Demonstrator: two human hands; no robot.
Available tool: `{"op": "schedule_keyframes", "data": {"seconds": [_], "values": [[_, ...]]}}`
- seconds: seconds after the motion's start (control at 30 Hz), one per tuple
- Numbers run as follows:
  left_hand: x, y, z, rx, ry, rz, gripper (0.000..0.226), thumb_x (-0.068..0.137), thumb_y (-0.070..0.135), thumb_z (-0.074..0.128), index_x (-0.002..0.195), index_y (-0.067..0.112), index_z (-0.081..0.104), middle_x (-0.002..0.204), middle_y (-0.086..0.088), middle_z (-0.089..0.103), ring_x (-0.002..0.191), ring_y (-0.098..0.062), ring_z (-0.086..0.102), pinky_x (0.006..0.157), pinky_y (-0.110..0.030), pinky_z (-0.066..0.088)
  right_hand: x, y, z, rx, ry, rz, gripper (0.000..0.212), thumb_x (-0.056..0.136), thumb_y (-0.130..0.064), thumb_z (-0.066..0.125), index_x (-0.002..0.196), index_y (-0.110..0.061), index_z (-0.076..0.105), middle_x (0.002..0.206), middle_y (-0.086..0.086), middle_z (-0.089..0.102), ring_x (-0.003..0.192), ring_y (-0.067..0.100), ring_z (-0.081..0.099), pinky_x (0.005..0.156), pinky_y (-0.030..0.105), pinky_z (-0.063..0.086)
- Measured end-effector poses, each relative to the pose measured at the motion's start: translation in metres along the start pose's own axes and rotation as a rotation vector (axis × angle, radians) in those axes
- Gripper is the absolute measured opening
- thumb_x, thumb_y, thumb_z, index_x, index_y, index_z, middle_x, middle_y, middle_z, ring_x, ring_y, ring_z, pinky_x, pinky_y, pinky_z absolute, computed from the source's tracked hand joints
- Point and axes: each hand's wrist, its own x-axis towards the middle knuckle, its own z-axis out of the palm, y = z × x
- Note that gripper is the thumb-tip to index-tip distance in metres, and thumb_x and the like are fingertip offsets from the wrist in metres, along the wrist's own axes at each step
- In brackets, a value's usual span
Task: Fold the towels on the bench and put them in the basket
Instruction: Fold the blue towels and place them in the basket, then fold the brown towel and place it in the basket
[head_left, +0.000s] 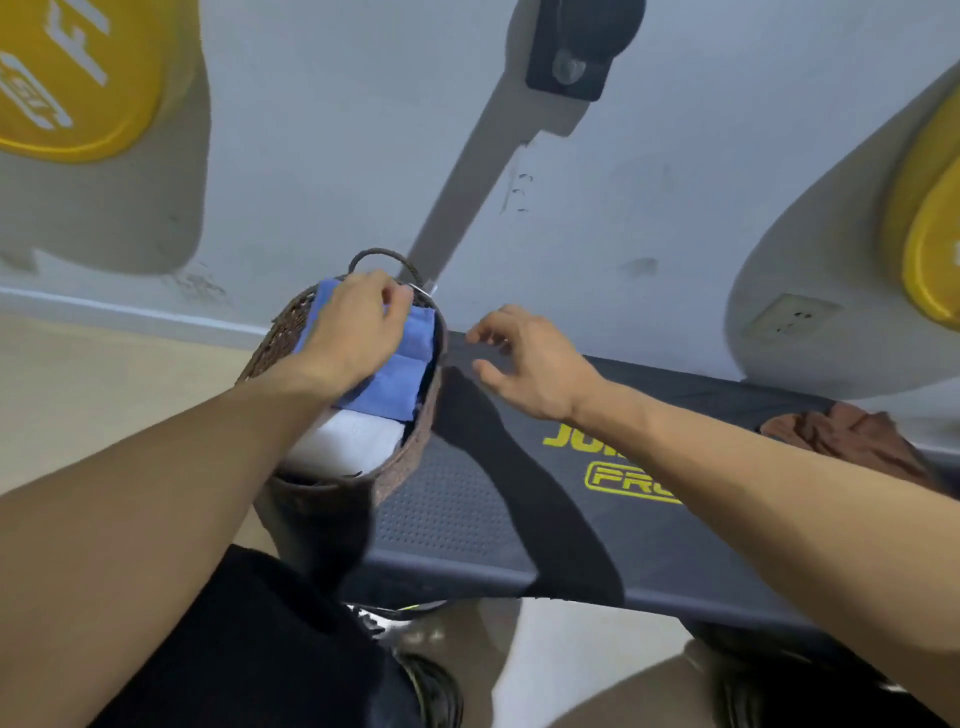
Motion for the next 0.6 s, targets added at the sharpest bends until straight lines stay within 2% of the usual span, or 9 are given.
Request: {"op": "schedule_keyframes", "data": {"seconds": [0.1, 0.2, 0.3, 0.4, 0.5, 0.53, 0.6], "values": [[-0.008, 0.057, 0.029, -0.070, -0.217, 0.138, 0.034, 0.101, 0.031, 0.048, 0.083, 0.005, 0.062, 0.077, -0.011, 0.064, 0.076, -0.029, 0.056, 0.072, -0.037, 0.044, -0.045, 0.048, -0.056, -0.078, -0.026, 0.108, 0.017, 0.087, -0.014, 0.067, 0.103, -0.011, 0.069, 0.102, 0.007, 0.067, 0.091, 0.019, 0.062, 0.081, 0.022, 0.044], [-0.025, 0.105, 0.072, -0.129, -0.425, 0.194, 0.034, 0.103, 0.031, 0.045, 0.084, 0.011, 0.064, 0.080, -0.009, 0.068, 0.075, -0.024, 0.059, 0.072, -0.032, 0.047, -0.103, 0.105, -0.111, -0.147, -0.112, 0.251, 0.014, 0.089, -0.018, 0.067, 0.103, -0.015, 0.069, 0.097, -0.001, 0.071, 0.086, 0.015, 0.065, 0.079, 0.023, 0.049], [-0.047, 0.153, 0.123, -0.131, -0.596, 0.231, 0.038, 0.103, 0.036, 0.043, 0.087, 0.009, 0.065, 0.071, 0.013, 0.063, 0.063, -0.011, 0.057, 0.057, -0.021, 0.044, -0.167, 0.163, -0.160, -0.213, -0.195, 0.426, 0.017, 0.089, -0.024, 0.070, 0.105, -0.018, 0.069, 0.095, -0.004, 0.072, 0.087, 0.014, 0.067, 0.080, 0.024, 0.050], [-0.067, 0.210, 0.181, -0.097, -0.652, 0.270, 0.031, 0.100, 0.037, 0.048, 0.085, 0.013, 0.061, 0.064, 0.011, 0.055, 0.062, -0.014, 0.052, 0.058, -0.027, 0.039, -0.228, 0.218, -0.191, -0.237, -0.201, 0.600, 0.015, 0.089, -0.029, 0.070, 0.101, -0.021, 0.069, 0.094, -0.004, 0.069, 0.086, 0.015, 0.064, 0.078, 0.024, 0.046], [-0.086, 0.268, 0.241, -0.164, -0.641, 0.276, 0.029, 0.100, 0.035, 0.048, 0.079, 0.016, 0.056, 0.064, 0.010, 0.053, 0.066, -0.018, 0.052, 0.061, -0.029, 0.038, -0.287, 0.269, -0.192, -0.191, -0.039, 0.756, 0.013, 0.090, -0.024, 0.067, 0.096, -0.013, 0.067, 0.099, 0.006, 0.071, 0.088, 0.024, 0.063, 0.076, 0.031, 0.046], [-0.093, 0.286, 0.262, -0.197, -0.629, 0.279, 0.028, 0.100, 0.034, 0.049, 0.081, 0.016, 0.057, 0.070, 0.008, 0.054, 0.071, -0.019, 0.053, 0.065, -0.030, 0.040, -0.305, 0.283, -0.189, -0.169, -0.020, 0.794, 0.017, 0.089, -0.023, 0.068, 0.101, -0.011, 0.067, 0.101, 0.007, 0.071, 0.093, 0.027, 0.064, 0.078, 0.032, 0.047], [-0.104, 0.318, 0.303, -0.231, -0.609, 0.290, 0.022, 0.099, 0.034, 0.053, 0.093, 0.014, 0.060, 0.091, 0.001, 0.054, 0.084, -0.021, 0.056, 0.078, -0.032, 0.044, -0.327, 0.306, -0.184, -0.136, -0.088, 0.834, 0.032, 0.086, -0.026, 0.073, 0.113, -0.011, 0.066, 0.109, 0.008, 0.069, 0.102, 0.029, 0.065, 0.082, 0.029, 0.046]]}}
